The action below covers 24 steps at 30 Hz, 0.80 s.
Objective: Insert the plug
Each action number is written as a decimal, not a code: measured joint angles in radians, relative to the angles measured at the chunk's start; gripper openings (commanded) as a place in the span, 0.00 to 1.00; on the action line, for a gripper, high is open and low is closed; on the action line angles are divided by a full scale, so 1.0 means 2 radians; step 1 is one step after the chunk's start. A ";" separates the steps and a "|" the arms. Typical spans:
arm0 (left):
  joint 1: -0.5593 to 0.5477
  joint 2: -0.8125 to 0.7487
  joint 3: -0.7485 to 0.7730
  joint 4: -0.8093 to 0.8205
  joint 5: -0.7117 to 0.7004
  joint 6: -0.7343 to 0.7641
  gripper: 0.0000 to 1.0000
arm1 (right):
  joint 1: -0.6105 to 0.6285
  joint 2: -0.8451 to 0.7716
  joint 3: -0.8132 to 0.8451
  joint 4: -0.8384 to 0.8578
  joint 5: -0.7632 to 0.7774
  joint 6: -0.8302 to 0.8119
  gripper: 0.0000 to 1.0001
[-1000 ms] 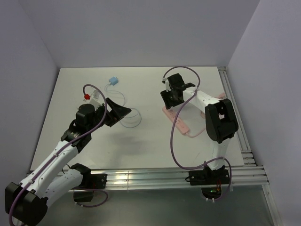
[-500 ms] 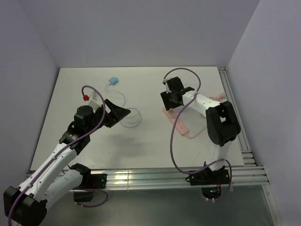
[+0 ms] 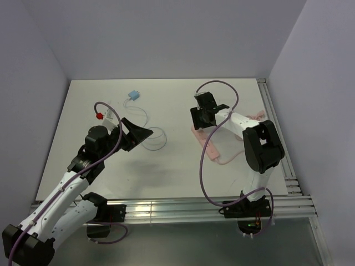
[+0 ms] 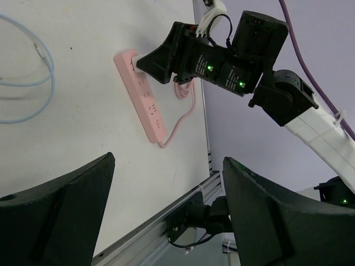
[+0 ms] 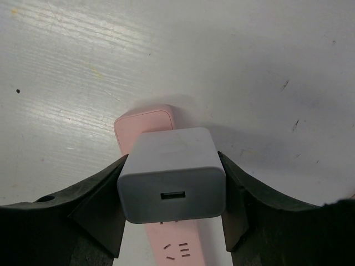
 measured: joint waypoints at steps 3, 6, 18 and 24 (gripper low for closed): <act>0.000 -0.002 -0.001 -0.007 0.000 0.000 0.84 | 0.006 0.001 0.000 -0.001 0.015 0.021 0.00; 0.000 -0.008 -0.006 -0.006 0.000 0.000 0.84 | 0.016 0.005 -0.004 0.000 0.036 0.038 0.00; 0.000 -0.018 -0.026 -0.006 0.001 -0.004 0.84 | 0.026 0.025 -0.024 0.040 0.066 0.084 0.00; 0.000 -0.020 -0.026 -0.009 0.001 -0.001 0.84 | 0.026 0.031 -0.023 0.042 0.070 0.098 0.00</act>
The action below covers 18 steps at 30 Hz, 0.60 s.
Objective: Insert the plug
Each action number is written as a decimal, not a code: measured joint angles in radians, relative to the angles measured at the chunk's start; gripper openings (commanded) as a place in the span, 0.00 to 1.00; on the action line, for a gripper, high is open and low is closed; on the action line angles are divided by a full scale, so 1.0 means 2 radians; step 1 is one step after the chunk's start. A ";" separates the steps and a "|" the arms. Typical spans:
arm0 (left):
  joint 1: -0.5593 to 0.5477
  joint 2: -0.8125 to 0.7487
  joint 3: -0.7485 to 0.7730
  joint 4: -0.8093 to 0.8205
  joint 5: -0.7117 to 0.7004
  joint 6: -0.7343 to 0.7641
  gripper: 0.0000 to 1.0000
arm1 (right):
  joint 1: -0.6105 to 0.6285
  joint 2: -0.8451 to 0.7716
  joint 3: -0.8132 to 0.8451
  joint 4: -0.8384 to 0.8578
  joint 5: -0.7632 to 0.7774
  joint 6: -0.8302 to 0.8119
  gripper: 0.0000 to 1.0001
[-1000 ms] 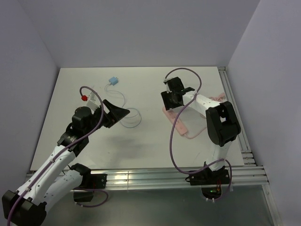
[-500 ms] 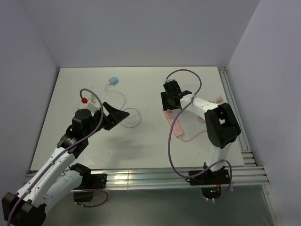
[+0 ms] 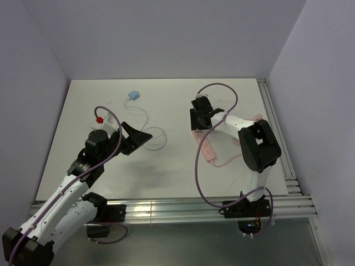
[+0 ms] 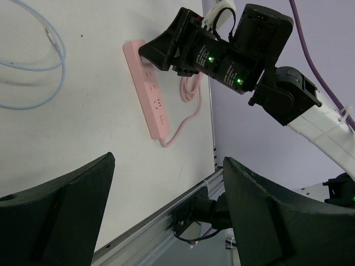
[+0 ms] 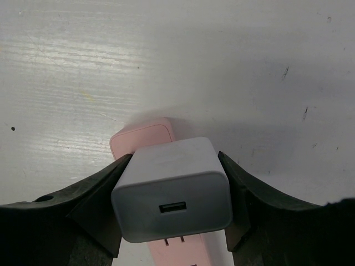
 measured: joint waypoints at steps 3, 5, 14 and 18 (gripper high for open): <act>0.000 -0.004 0.000 -0.002 0.000 0.001 0.84 | 0.001 -0.007 -0.007 0.008 0.004 0.000 0.22; 0.000 -0.005 0.000 -0.002 0.000 0.001 0.85 | 0.003 -0.014 -0.011 0.015 0.009 0.000 0.55; 0.000 0.000 0.010 -0.017 -0.006 0.003 0.87 | 0.033 -0.015 0.023 -0.033 -0.011 0.004 1.00; 0.000 0.001 0.019 -0.030 -0.014 0.005 0.91 | 0.049 -0.016 0.058 -0.074 -0.033 0.010 1.00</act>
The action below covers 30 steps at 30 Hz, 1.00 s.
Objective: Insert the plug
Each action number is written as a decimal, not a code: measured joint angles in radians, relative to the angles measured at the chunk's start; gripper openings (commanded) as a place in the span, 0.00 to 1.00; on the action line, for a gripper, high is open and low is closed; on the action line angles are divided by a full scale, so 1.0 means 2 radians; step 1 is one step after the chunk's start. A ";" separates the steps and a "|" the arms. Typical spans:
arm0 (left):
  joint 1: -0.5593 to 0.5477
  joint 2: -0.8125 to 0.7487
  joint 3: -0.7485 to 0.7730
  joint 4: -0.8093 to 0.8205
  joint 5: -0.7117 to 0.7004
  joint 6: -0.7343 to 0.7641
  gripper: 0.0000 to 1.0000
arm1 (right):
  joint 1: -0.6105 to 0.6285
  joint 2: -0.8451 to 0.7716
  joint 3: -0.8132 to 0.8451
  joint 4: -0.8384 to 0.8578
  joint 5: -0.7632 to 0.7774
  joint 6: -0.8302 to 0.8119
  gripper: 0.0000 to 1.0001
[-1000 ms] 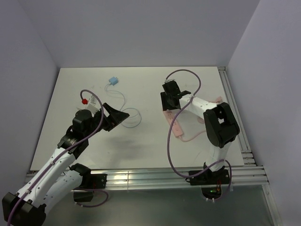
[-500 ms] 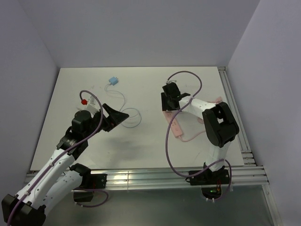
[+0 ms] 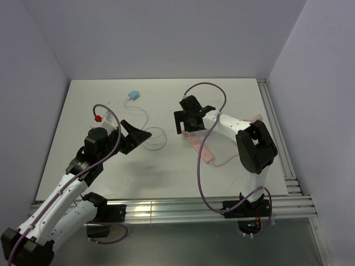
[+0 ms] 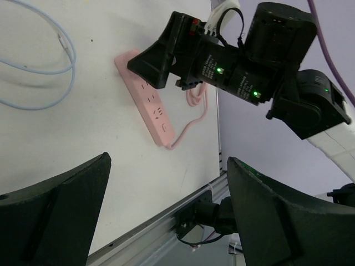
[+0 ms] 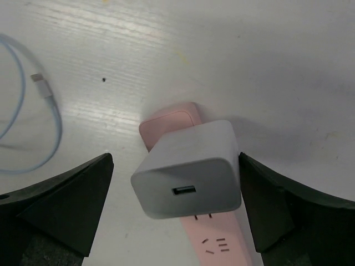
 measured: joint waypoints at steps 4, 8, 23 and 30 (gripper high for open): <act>0.000 0.021 0.031 -0.027 -0.013 0.016 0.94 | 0.005 -0.018 0.012 -0.030 -0.002 0.003 1.00; 0.000 0.062 0.073 -0.055 -0.033 0.036 0.98 | -0.004 -0.048 0.011 -0.058 0.005 0.003 1.00; 0.045 0.332 0.358 -0.134 -0.190 0.137 1.00 | -0.012 -0.269 -0.069 -0.077 0.035 0.017 1.00; 0.174 0.492 0.449 -0.142 -0.140 0.143 0.92 | -0.011 -0.330 -0.118 -0.064 -0.015 0.034 1.00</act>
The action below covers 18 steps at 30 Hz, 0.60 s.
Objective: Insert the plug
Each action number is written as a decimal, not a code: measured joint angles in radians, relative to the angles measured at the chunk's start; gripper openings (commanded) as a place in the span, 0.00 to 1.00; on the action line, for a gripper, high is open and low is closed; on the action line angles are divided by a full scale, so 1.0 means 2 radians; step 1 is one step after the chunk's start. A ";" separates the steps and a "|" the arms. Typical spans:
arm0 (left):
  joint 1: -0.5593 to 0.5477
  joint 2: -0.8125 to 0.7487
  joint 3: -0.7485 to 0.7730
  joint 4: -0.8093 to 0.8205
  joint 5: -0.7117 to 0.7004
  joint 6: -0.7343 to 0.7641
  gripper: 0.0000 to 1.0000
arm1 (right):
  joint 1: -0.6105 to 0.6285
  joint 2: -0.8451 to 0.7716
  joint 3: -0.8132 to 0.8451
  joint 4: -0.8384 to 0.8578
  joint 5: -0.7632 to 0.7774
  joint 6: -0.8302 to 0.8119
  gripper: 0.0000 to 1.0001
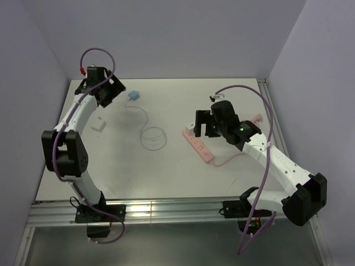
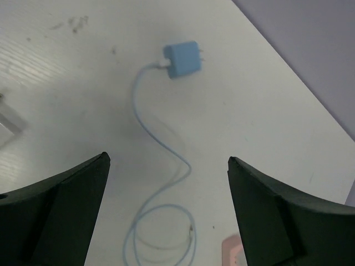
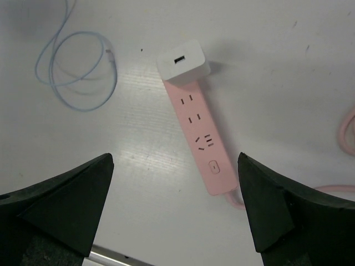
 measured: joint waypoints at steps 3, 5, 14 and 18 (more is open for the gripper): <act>0.047 0.060 0.032 -0.005 0.022 -0.008 0.94 | 0.002 -0.002 -0.016 0.007 -0.017 0.002 1.00; 0.066 0.091 0.050 -0.018 0.013 -0.015 0.97 | 0.003 -0.002 -0.025 0.011 -0.022 0.002 1.00; 0.074 0.118 0.076 -0.120 -0.125 -0.088 0.99 | 0.003 -0.002 -0.037 0.021 -0.032 -0.004 1.00; 0.075 0.134 0.085 -0.157 -0.163 -0.124 0.99 | 0.003 -0.002 -0.038 0.025 -0.036 -0.005 1.00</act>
